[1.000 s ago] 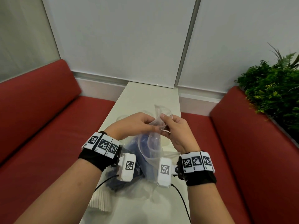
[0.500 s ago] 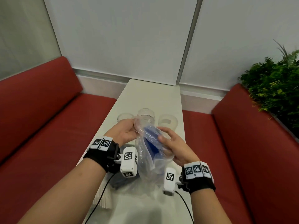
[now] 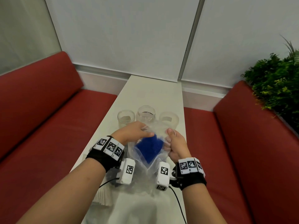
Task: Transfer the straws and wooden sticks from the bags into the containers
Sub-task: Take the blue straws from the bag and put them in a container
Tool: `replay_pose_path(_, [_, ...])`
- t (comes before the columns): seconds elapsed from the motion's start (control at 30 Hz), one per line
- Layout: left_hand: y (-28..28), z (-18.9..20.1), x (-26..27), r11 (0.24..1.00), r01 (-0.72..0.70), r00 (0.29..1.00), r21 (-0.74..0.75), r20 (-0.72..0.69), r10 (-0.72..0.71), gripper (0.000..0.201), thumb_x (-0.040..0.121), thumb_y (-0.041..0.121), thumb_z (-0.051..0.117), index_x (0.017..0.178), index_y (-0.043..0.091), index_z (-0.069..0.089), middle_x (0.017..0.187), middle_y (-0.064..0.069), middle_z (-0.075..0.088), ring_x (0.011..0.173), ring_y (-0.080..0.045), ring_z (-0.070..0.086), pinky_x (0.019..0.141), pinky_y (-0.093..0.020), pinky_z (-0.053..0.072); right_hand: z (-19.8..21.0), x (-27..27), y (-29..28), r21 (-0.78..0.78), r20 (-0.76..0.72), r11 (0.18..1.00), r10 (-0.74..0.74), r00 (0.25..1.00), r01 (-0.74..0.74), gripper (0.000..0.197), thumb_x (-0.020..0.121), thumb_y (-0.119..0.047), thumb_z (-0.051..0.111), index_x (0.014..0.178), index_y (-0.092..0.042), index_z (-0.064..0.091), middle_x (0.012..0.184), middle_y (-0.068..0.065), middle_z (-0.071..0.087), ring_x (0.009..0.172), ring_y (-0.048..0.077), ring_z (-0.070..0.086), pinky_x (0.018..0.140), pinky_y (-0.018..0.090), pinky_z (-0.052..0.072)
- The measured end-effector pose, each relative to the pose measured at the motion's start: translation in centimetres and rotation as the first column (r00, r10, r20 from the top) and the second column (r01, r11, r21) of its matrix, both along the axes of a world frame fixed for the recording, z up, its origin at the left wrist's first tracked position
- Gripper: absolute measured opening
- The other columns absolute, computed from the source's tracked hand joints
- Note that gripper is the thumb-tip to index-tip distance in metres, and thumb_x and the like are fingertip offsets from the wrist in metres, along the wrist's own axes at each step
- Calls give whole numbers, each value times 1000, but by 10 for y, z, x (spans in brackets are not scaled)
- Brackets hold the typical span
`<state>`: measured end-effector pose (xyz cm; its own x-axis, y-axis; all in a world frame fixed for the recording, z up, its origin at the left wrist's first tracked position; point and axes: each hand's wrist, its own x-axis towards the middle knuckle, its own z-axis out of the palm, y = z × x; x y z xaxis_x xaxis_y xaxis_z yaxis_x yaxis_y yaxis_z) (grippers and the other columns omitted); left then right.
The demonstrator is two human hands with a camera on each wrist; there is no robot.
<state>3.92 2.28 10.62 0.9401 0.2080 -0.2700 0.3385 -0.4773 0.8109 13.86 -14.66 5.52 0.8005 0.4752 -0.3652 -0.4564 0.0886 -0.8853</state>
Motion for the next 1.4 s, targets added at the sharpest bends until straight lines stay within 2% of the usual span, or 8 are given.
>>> replay_pose_path(0.33, [-10,-34,15,960,-174,983,-219,16,182,20,95,21,61,91,4,72,80,-5,75,73,-22,72,66,-30,57,-37,5,-4,-501,119,861,175,977,-93,58,103,-58,43,83,-8,66,50,-5,53,32,5,43,35,16,32])
replay_pose_path(0.47, [-15,-52,14,811,-388,915,-437,-81,395,24,85,26,74,92,3,72,76,-8,71,63,-17,69,61,-29,56,-44,12,-8,-353,-120,926,96,988,-133,50,100,-57,53,75,-13,60,46,-6,41,37,9,36,41,21,30])
replay_pose_path(0.6, [-8,-59,9,923,-268,937,-276,-298,183,49,82,51,70,110,12,68,103,-8,72,95,-25,69,89,-43,56,-65,12,-10,-136,-415,989,-111,903,59,40,95,-49,66,81,-12,59,64,-1,49,55,13,41,60,30,36])
replay_pose_path(0.73, [6,-50,-2,781,-382,827,-494,-559,51,62,84,52,68,127,9,56,116,-20,67,99,-38,69,74,-50,59,-67,6,-18,-63,-499,980,-196,844,190,31,105,-36,54,89,-10,56,56,4,62,33,15,56,34,23,44])
replay_pose_path(0.97, [9,-45,-1,653,-419,894,-631,-411,177,32,102,20,49,120,-6,49,89,-20,66,77,-33,72,65,-46,61,-78,-14,-14,-509,168,861,101,981,-1,43,103,-12,35,137,-38,40,109,12,62,90,26,66,70,35,56])
replay_pose_path(1.1, [9,-57,8,552,-493,868,-672,-336,367,26,102,15,46,116,-7,52,81,-14,65,64,-23,71,57,-34,58,-80,-22,-20,-612,559,759,214,801,225,48,96,-57,57,141,-53,39,130,-2,59,108,11,64,92,38,54])
replay_pose_path(1.23, [4,-78,14,309,-575,774,-758,-380,507,17,100,6,48,106,-8,57,83,-14,63,64,-19,66,52,-34,59,-89,-23,-33,-603,725,770,420,546,209,89,97,-2,56,159,-47,11,164,-2,23,146,17,34,120,40,36])
replay_pose_path(1.4, [-19,-104,8,52,-516,772,-855,-438,461,22,100,4,47,115,-6,60,116,-25,66,109,-31,65,94,-42,53,-94,-32,-37,-510,670,857,338,660,79,75,105,-7,41,154,-58,17,159,-8,33,140,5,41,115,17,35])
